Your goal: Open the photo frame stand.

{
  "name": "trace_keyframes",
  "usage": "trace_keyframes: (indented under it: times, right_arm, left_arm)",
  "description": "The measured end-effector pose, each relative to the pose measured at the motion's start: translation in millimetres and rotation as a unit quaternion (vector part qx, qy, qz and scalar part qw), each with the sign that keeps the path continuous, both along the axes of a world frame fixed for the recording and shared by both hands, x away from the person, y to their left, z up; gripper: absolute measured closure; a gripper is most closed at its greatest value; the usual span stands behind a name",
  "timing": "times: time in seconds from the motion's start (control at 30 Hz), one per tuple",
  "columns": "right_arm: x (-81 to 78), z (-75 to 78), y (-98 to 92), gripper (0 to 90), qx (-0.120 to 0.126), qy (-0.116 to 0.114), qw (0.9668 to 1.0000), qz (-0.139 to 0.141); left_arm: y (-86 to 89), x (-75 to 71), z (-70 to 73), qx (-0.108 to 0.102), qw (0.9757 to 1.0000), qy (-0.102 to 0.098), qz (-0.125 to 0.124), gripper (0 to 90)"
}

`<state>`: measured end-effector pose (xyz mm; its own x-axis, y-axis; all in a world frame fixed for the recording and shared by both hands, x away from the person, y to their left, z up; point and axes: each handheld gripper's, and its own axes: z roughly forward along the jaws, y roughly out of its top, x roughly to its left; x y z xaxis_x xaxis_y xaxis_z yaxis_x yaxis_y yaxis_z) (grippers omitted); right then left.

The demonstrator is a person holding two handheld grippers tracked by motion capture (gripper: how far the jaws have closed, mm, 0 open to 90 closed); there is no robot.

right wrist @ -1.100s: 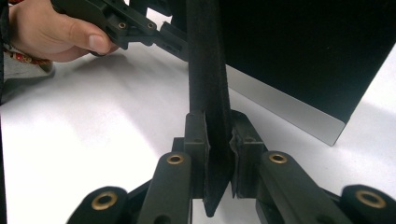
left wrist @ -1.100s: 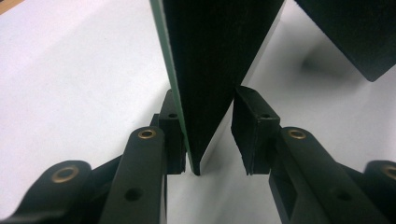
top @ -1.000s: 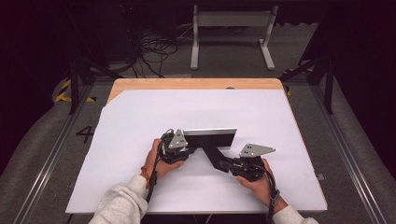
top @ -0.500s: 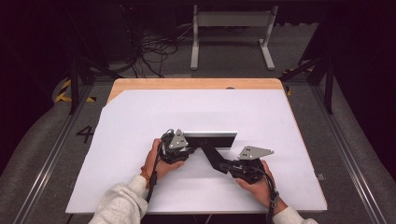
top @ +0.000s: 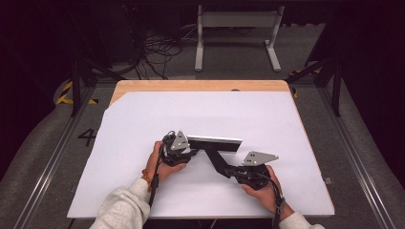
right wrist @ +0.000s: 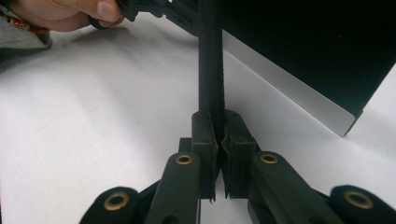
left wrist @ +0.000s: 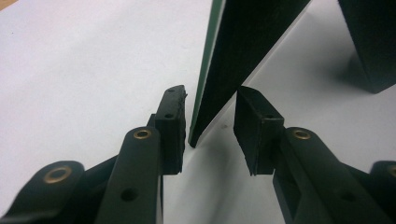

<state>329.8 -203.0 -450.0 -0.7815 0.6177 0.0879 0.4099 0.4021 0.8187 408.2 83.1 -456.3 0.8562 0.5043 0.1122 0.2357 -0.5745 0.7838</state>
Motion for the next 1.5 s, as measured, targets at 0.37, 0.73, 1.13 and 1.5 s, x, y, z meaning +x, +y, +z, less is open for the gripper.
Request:
trace_keyframes:
  times: [0.37,0.73,1.13,1.5]
  right_arm:
    - [-1.5,0.1,-2.1,85.2,-0.004,-0.004,1.0,0.002]
    - [-3.3,7.2,-10.5,84.1,0.0,-0.007,1.0,0.004]
    - [-6.1,13.4,-14.8,82.5,-0.021,-0.028,0.9992,0.018]
    - [-11.1,23.7,-17.1,82.6,-0.034,-0.055,0.9979,0.008]
  left_arm:
    - [15.3,0.6,2.2,-0.012,0.9999,0.007,0.002,61.0]
    - [32.8,-8.9,9.3,-0.007,0.9999,-0.002,-0.008,57.0]
    - [50.9,-30.9,20.1,-0.007,0.9999,-0.008,-0.005,44.5]
    - [73.8,-52.0,15.9,-0.006,1.0,0.0,0.007,32.6]
